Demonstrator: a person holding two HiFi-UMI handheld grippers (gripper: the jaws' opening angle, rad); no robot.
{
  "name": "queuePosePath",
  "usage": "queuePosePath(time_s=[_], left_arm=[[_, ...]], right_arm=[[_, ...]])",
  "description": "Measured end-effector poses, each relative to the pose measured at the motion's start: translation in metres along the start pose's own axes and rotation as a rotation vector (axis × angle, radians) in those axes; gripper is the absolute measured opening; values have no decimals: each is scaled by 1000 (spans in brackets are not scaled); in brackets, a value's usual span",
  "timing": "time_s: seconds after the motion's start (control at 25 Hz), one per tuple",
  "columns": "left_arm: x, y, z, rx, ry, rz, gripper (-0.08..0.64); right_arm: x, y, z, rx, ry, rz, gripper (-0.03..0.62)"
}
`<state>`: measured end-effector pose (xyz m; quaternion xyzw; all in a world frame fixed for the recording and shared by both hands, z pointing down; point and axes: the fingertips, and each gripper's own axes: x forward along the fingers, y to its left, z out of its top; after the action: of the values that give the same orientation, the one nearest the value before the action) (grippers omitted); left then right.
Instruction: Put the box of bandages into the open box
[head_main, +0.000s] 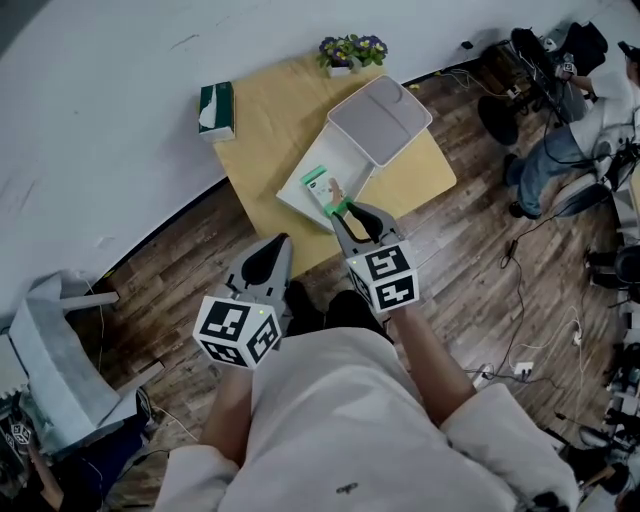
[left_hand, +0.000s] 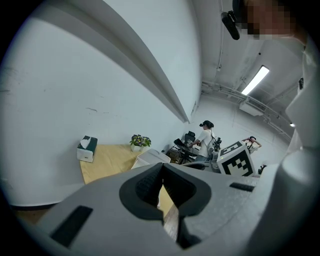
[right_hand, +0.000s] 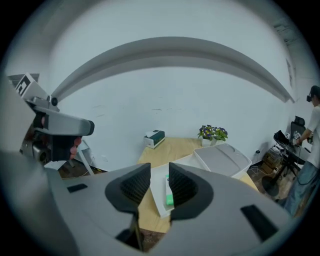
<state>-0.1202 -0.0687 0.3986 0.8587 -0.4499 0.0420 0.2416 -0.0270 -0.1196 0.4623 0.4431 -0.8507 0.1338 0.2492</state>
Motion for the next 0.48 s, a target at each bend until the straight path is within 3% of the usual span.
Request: queuePosePath(time_s=[0.48], left_arm=[[4, -42, 13, 25, -42, 12, -2]], right_arm=[[-64, -4, 29, -2, -127, 40, 90]])
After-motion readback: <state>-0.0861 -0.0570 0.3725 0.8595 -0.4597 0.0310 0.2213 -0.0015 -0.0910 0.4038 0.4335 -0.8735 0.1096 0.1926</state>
